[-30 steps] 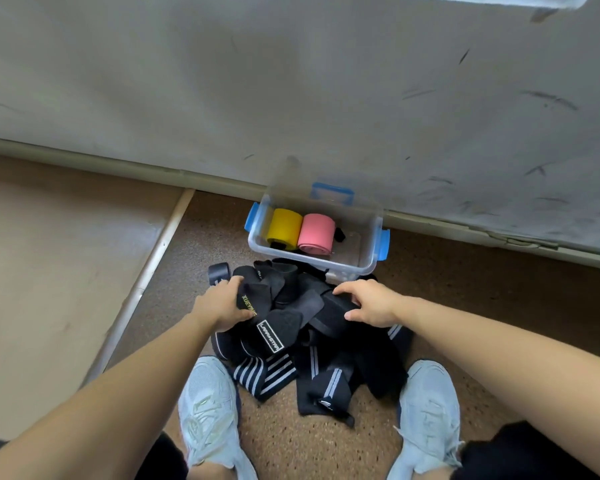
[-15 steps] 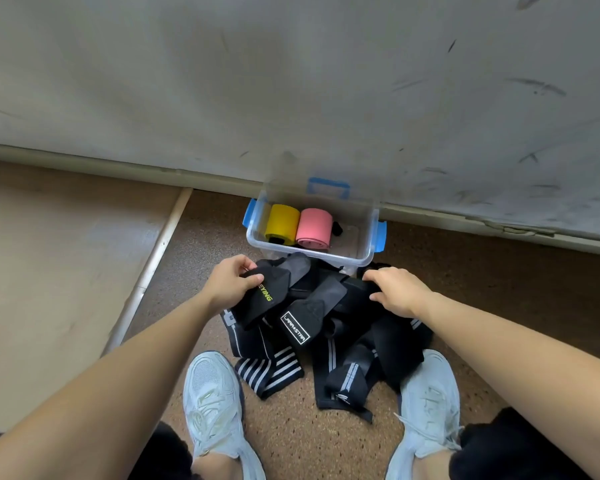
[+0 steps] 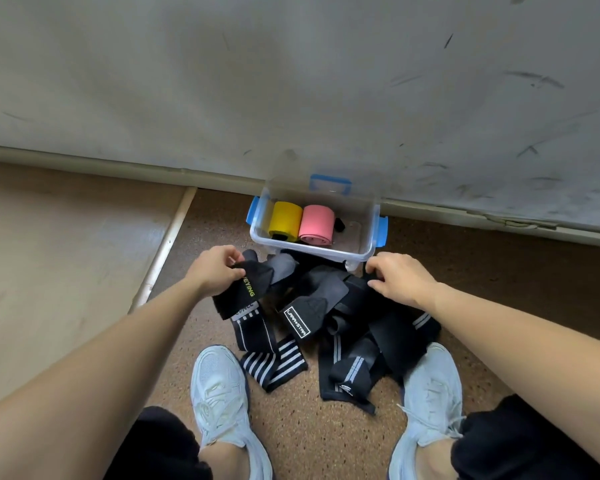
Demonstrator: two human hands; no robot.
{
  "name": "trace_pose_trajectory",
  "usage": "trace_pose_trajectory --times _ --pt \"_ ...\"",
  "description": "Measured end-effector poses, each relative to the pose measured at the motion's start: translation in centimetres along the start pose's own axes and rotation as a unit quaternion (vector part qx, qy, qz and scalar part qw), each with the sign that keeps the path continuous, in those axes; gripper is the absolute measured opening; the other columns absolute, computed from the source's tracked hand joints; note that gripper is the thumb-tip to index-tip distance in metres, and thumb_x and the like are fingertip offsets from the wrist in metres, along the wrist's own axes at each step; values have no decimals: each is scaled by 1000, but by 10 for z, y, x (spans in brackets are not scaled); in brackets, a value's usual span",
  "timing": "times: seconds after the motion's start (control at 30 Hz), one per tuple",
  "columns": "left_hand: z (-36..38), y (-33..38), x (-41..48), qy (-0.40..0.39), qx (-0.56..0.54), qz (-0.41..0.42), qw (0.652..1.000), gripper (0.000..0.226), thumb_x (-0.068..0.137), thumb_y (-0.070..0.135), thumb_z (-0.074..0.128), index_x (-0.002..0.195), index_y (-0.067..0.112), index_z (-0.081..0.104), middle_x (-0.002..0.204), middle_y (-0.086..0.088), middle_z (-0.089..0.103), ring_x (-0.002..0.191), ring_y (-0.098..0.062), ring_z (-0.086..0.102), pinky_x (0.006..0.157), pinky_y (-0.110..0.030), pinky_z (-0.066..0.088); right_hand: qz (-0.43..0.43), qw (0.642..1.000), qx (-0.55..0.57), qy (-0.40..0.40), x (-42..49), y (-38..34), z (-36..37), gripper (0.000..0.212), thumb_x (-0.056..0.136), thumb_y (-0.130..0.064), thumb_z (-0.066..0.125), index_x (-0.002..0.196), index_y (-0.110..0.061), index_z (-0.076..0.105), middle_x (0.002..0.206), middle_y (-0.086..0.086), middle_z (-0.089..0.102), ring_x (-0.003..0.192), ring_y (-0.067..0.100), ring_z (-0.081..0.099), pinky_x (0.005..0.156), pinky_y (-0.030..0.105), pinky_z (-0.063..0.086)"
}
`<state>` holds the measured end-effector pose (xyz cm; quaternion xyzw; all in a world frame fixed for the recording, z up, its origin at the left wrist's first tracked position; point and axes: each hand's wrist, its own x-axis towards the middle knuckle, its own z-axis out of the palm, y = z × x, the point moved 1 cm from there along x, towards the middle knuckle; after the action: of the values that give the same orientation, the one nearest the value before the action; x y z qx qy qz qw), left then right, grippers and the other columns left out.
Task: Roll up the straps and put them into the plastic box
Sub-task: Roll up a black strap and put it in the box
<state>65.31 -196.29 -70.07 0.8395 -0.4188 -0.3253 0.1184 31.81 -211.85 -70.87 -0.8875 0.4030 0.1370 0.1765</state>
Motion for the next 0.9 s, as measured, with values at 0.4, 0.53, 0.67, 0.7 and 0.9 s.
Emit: trace_pose_trajectory --times 0.4,0.53,0.67,0.7,0.9 --pt "110 58 -26 -105 19 103 989 68 92 41 71 151 19 45 145 -4 58 136 -25 53 112 -43 43 81 978 187 -51 6 -19 28 46 92 -33 74 135 -24 60 132 4 65 122 23 61 101 39 50" --pt "130 55 -21 -107 114 70 985 76 95 54 62 157 20 34 147 -5 57 139 -29 48 114 -47 33 72 974 212 -23 6 -21 31 42 92 -32 74 131 -25 63 129 0 67 122 20 62 99 37 51" --pt "119 43 -9 -144 -61 66 986 28 93 41 74 110 19 74 104 5 75 103 -11 69 95 -34 49 77 983 169 -14 4 -20 33 26 94 -34 71 118 -29 63 114 -3 68 107 21 64 91 42 53" --pt "115 42 -9 -163 -116 65 978 15 92 34 77 96 19 75 90 11 74 88 -2 67 88 -28 48 76 985 151 -13 4 -19 34 20 95 -34 70 113 -29 62 109 -3 68 103 21 64 88 42 54" --pt "67 7 2 -90 -263 2 961 19 94 19 73 86 2 74 81 -6 72 75 -16 62 75 -30 48 104 991 69 -47 -4 16 31 9 96 -32 68 99 -27 61 102 -1 67 100 25 64 82 41 53"
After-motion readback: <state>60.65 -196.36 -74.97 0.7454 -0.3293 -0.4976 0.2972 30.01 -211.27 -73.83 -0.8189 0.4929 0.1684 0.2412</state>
